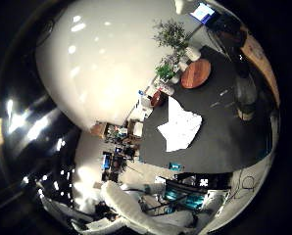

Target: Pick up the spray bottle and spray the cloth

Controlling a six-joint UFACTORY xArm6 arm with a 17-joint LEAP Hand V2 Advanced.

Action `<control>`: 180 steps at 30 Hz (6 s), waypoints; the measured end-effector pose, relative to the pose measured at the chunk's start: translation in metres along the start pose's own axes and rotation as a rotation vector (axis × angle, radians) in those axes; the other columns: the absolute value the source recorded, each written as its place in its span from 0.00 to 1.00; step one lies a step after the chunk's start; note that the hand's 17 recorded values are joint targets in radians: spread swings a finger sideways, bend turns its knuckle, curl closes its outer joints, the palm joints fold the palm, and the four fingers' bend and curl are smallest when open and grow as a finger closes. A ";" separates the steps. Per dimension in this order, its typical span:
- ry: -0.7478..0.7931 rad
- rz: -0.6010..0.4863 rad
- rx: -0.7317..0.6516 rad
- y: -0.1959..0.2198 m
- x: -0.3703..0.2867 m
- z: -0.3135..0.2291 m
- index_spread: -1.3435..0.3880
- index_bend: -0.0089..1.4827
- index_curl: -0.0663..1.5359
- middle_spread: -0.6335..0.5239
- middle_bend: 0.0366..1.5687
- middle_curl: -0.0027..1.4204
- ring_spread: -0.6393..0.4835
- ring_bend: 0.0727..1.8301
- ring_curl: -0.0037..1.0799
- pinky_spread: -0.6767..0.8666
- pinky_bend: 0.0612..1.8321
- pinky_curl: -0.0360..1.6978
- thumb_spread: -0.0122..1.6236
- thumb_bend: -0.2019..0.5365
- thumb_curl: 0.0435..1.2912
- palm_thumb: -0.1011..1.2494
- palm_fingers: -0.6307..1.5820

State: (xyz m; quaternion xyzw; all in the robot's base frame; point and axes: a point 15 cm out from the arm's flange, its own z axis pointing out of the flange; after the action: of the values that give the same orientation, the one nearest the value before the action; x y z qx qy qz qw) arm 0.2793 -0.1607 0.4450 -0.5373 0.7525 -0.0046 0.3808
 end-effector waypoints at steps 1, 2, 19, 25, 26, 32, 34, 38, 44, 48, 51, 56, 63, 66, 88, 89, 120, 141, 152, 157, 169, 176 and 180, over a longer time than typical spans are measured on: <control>-0.010 0.013 0.006 -0.001 0.007 -0.002 0.61 0.12 0.23 0.63 0.10 0.21 0.71 0.07 0.23 0.65 0.13 0.21 0.64 0.24 0.17 0.23 0.29; -0.016 0.025 0.011 -0.001 0.013 -0.004 0.61 0.12 0.23 0.62 0.10 0.21 0.71 0.07 0.23 0.65 0.13 0.21 0.65 0.24 0.17 0.23 0.29; -0.112 0.191 0.083 -0.002 0.120 -0.025 0.62 0.12 0.21 0.62 0.10 0.21 0.71 0.08 0.25 0.65 0.14 0.21 0.68 0.24 0.17 0.27 0.29; -0.143 0.219 0.078 -0.005 0.146 -0.022 0.62 0.12 0.21 0.62 0.10 0.22 0.71 0.08 0.25 0.65 0.14 0.21 0.68 0.24 0.17 0.28 0.29; -0.150 0.222 0.077 -0.005 0.149 -0.020 0.62 0.12 0.21 0.62 0.10 0.22 0.71 0.08 0.25 0.65 0.14 0.21 0.68 0.25 0.17 0.28 0.29; -0.198 0.236 0.078 -0.007 0.165 -0.009 0.62 0.11 0.22 0.63 0.10 0.22 0.71 0.08 0.25 0.65 0.13 0.21 0.69 0.25 0.17 0.33 0.29; -0.214 0.246 0.078 -0.007 0.170 -0.005 0.62 0.11 0.21 0.63 0.10 0.22 0.71 0.08 0.25 0.65 0.13 0.21 0.69 0.25 0.17 0.35 0.29; -0.250 0.248 0.092 -0.010 0.178 0.004 0.62 0.11 0.21 0.64 0.10 0.22 0.71 0.09 0.26 0.64 0.14 0.21 0.69 0.26 0.18 0.39 0.28; -0.291 0.213 0.135 -0.018 0.182 0.010 0.62 0.11 0.20 0.66 0.10 0.22 0.71 0.10 0.26 0.63 0.15 0.21 0.70 0.25 0.18 0.43 0.28; -0.321 0.209 0.145 -0.023 0.184 0.018 0.62 0.11 0.20 0.66 0.11 0.23 0.70 0.11 0.26 0.63 0.14 0.21 0.70 0.25 0.18 0.44 0.28; -0.337 0.206 0.132 -0.024 0.185 0.026 0.62 0.11 0.20 0.66 0.10 0.23 0.70 0.11 0.26 0.63 0.14 0.21 0.70 0.25 0.18 0.45 0.28; -0.364 0.207 0.105 -0.024 0.188 0.045 0.62 0.11 0.20 0.66 0.11 0.23 0.70 0.11 0.26 0.63 0.15 0.21 0.71 0.25 0.18 0.45 0.29; -0.373 0.194 0.083 -0.027 0.185 0.058 0.62 0.11 0.20 0.67 0.10 0.23 0.70 0.11 0.26 0.63 0.15 0.21 0.70 0.25 0.18 0.46 0.29; -0.380 0.182 0.070 -0.031 0.178 0.064 0.62 0.11 0.20 0.67 0.10 0.23 0.70 0.11 0.26 0.63 0.14 0.21 0.70 0.25 0.18 0.46 0.29; -0.385 0.101 0.013 -0.055 0.144 0.116 0.62 0.11 0.20 0.66 0.11 0.24 0.70 0.11 0.26 0.64 0.14 0.21 0.69 0.25 0.19 0.48 0.29; -0.386 0.100 0.011 -0.055 0.143 0.117 0.62 0.11 0.20 0.66 0.11 0.24 0.70 0.11 0.26 0.64 0.14 0.21 0.69 0.25 0.19 0.48 0.29; -0.510 0.047 -0.034 -0.069 0.078 0.166 0.64 0.10 0.18 0.67 0.15 0.25 0.71 0.17 0.27 0.65 0.18 0.21 0.69 0.24 0.19 0.46 0.34; -0.535 0.069 0.010 -0.063 0.085 0.166 0.62 0.15 0.28 0.42 0.34 0.38 0.44 0.44 0.40 0.33 0.31 0.22 0.70 0.25 0.20 0.52 0.56; -0.555 0.099 0.035 -0.056 0.092 0.168 0.57 0.23 0.41 0.34 0.44 0.52 0.38 0.56 0.52 0.16 0.47 0.33 0.71 0.25 0.22 0.58 0.60; -0.557 0.095 0.039 -0.057 0.092 0.168 0.55 0.27 0.48 0.32 0.48 0.58 0.39 0.60 0.56 0.15 0.51 0.38 0.72 0.25 0.23 0.61 0.61; -0.569 0.101 0.081 -0.066 0.092 0.163 0.51 0.29 0.62 0.33 0.55 0.64 0.37 0.67 0.61 0.16 0.56 0.50 0.74 0.26 0.25 0.67 0.66; -0.584 0.101 0.113 -0.074 0.088 0.159 0.49 0.36 0.70 0.34 0.61 0.67 0.36 0.69 0.64 0.18 0.56 0.58 0.76 0.26 0.25 0.69 0.67; -0.586 0.097 0.119 -0.075 0.086 0.157 0.49 0.42 0.73 0.34 0.64 0.69 0.35 0.71 0.67 0.19 0.55 0.63 0.77 0.26 0.25 0.70 0.67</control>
State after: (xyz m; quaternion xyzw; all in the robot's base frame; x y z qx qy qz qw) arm 0.4194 -0.1992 0.3156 -0.4560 0.6337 0.1246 0.6123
